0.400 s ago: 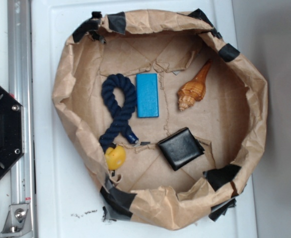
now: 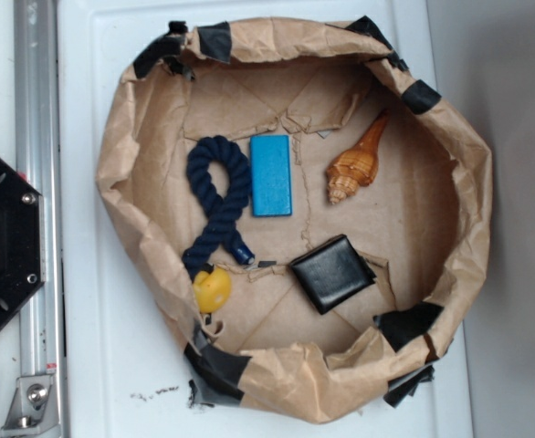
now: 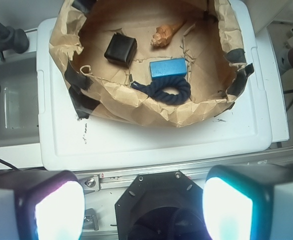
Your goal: Grab the shell.
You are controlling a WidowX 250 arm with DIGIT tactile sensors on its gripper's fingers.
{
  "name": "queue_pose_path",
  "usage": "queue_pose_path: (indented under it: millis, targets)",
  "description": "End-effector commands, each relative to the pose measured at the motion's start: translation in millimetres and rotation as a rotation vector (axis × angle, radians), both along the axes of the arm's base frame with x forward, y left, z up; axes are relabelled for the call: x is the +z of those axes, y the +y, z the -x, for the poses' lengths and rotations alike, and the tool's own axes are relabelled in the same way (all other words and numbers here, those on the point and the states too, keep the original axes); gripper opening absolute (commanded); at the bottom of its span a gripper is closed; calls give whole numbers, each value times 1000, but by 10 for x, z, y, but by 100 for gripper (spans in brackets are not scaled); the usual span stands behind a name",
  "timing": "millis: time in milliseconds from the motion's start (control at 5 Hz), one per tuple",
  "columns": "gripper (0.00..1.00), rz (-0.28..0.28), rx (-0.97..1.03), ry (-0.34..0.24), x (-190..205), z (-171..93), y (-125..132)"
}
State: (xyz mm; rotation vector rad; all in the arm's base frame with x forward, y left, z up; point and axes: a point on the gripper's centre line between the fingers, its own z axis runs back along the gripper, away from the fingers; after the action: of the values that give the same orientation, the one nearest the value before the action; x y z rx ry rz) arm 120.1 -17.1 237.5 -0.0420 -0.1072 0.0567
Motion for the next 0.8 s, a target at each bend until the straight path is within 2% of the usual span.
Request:
queue_pose_path:
  millis: [0,200,400,600]
  targets:
    - [100,-16,350,-113,-637,-911,80]
    - [100,-35,456,-171,-873,-1237,137]
    - [100,-62,489,-139,-1246,-1477,352]
    - [100,-76,472,-86,-1573,-1689,413]
